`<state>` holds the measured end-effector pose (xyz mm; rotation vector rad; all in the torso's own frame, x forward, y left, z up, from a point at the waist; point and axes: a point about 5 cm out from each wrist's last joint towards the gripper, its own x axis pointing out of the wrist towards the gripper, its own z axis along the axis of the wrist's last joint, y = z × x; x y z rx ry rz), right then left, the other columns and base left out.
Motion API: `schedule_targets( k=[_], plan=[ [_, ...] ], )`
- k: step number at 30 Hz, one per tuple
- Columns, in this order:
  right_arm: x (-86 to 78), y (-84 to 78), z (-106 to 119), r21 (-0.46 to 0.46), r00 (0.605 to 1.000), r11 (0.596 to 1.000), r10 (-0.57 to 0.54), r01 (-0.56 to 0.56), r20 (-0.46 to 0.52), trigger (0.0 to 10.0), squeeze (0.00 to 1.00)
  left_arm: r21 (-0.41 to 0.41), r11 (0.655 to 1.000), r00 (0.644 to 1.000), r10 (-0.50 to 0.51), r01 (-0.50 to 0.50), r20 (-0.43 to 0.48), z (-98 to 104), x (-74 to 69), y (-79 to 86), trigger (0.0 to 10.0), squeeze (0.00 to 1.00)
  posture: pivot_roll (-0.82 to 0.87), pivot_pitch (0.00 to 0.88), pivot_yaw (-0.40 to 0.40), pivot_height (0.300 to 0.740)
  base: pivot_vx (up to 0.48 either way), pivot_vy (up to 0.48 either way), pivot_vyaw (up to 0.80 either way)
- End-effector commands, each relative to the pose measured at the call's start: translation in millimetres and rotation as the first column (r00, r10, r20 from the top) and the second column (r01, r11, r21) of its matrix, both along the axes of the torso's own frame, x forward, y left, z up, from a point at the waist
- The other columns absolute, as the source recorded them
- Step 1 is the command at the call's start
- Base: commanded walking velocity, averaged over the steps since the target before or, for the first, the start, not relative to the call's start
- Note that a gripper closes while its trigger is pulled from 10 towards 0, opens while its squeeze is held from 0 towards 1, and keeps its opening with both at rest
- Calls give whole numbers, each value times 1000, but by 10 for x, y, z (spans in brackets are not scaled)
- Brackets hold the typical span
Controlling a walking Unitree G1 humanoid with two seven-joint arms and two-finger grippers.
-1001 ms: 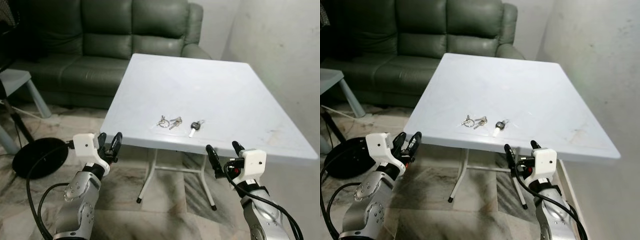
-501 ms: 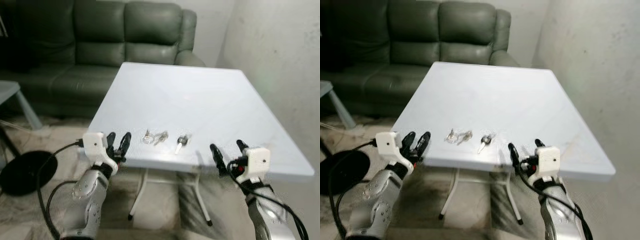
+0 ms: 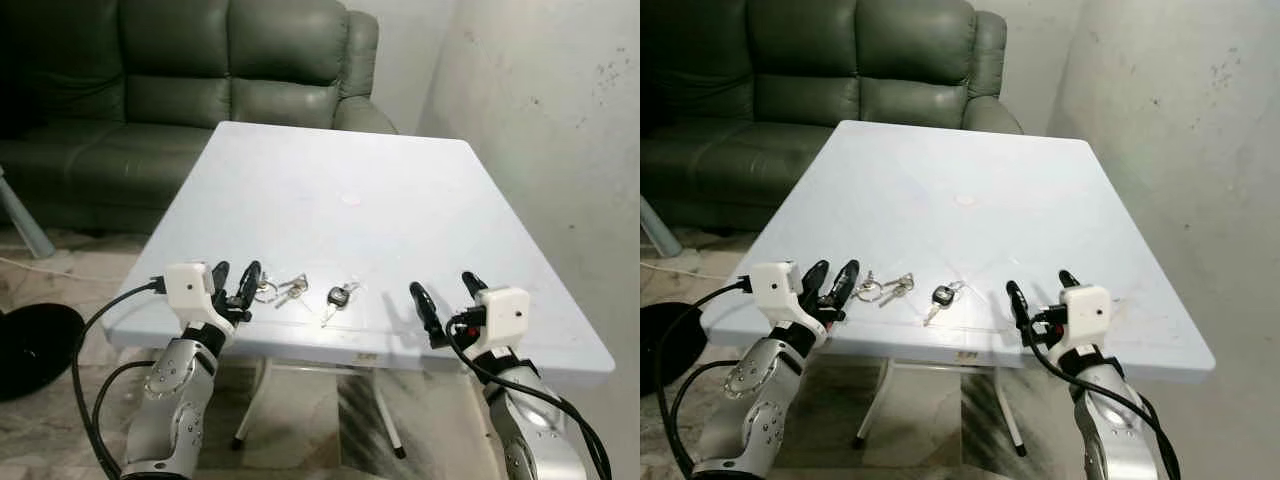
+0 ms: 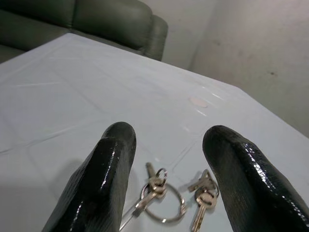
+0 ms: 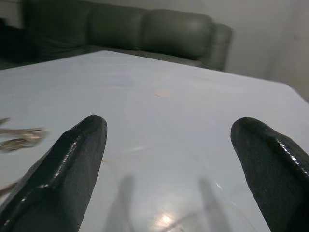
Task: Hang keys on a hook
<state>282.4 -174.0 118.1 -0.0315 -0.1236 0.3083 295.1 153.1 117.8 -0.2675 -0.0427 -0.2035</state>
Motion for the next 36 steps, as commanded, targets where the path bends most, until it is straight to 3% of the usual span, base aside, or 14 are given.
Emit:
schedule_targets(
  k=[1, 15, 22, 36],
  plan=[
    [31, 8, 27, -18, 999, 999, 32, -32, -5, 10000, 0, 12, 1000, 1000, -13, 13, 18, 35, -18, 0, 10000, 0, 31, 0, -68, 740, 0, 0, 0],
    [306, 85, 185, -86, 988, 984, 155, -154, 0, 10000, 0, 8, 1000, 1000, -25, 25, 2, -21, -149, -122, 10000, 0, 56, 0, -99, 740, 0, 0, 0],
    [461, 212, 285, -108, 973, 967, 232, -231, 3, 10000, 0, -6, 1000, 1000, -24, 24, -5, -6, -217, -144, 10000, 0, 72, 33, -111, 740, 0, 0, 0],
    [649, 248, 287, -172, 950, 935, 310, -309, -26, 10000, 0, -14, 999, 998, -49, 49, -38, 13, -416, -201, 10000, 0, 96, 106, -124, 740, 0, 0, 0]
  ],
)
